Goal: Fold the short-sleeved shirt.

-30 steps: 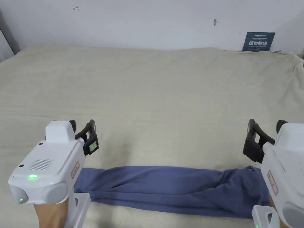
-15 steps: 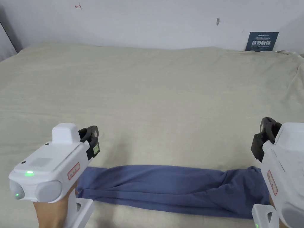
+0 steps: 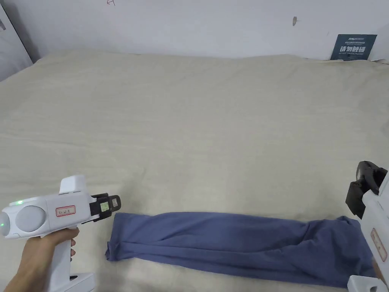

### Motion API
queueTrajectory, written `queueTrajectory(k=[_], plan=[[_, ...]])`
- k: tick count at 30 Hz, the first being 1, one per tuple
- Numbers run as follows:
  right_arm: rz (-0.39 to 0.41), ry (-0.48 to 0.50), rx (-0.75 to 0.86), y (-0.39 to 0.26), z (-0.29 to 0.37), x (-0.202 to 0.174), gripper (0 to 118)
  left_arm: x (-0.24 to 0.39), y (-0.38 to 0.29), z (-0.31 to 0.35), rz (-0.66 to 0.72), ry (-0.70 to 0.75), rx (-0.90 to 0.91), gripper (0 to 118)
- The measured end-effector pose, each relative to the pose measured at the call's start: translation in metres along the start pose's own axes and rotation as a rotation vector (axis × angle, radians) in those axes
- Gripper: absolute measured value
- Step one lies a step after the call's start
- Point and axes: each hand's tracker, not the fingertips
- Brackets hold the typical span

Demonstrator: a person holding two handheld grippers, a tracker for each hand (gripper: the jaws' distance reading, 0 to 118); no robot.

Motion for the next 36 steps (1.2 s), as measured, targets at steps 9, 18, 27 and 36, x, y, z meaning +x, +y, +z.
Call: queueTrajectory(k=[9, 18, 27, 36], plan=[[0.011, -0.027, -0.048, -0.011, -0.018, 0.002, 0, -0.06, -0.017, -0.038, 0.178, -0.055, -0.186, 85], [0.022, -0.045, -0.093, -0.02, -0.029, 0.001, 0, -0.065, -0.033, -0.051, 0.153, -0.121, -0.213, 81], [0.019, -0.056, -0.107, -0.02, -0.032, 0.003, 0, -0.05, -0.032, -0.068, 0.088, -0.166, -0.237, 37], [0.009, -0.06, -0.109, -0.019, -0.03, 0.008, 0, -0.028, -0.02, -0.06, -0.044, -0.084, -0.228, 6]])
